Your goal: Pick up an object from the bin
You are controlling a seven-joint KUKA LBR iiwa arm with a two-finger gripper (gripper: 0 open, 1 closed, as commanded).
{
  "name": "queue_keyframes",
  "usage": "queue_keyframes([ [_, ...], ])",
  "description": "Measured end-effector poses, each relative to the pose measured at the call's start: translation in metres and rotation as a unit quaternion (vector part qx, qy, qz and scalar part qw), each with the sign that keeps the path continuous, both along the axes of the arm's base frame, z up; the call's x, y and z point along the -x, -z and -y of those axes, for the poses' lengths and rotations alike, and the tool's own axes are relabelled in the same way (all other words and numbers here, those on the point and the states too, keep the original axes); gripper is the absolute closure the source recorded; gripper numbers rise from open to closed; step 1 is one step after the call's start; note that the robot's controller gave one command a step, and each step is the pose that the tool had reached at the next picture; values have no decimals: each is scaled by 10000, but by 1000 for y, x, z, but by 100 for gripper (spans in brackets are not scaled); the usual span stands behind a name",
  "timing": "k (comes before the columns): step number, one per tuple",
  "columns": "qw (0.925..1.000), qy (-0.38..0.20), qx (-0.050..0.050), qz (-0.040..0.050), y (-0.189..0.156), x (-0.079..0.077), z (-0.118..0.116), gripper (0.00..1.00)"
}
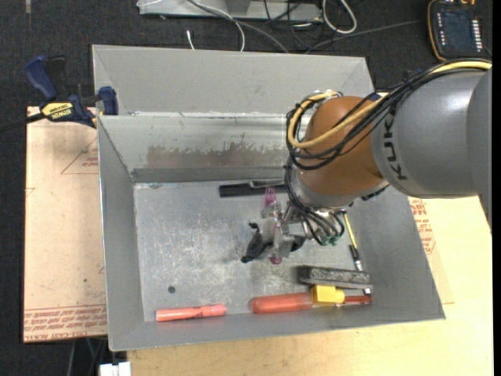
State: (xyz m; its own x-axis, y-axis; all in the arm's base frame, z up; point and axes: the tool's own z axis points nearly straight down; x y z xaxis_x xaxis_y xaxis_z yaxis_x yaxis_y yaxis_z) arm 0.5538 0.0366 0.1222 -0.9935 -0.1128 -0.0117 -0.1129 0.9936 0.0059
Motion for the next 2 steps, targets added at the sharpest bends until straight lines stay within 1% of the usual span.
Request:
queue_keyframes([
  [2,10000,-1,-1,15,-37,-1,0,100],
])
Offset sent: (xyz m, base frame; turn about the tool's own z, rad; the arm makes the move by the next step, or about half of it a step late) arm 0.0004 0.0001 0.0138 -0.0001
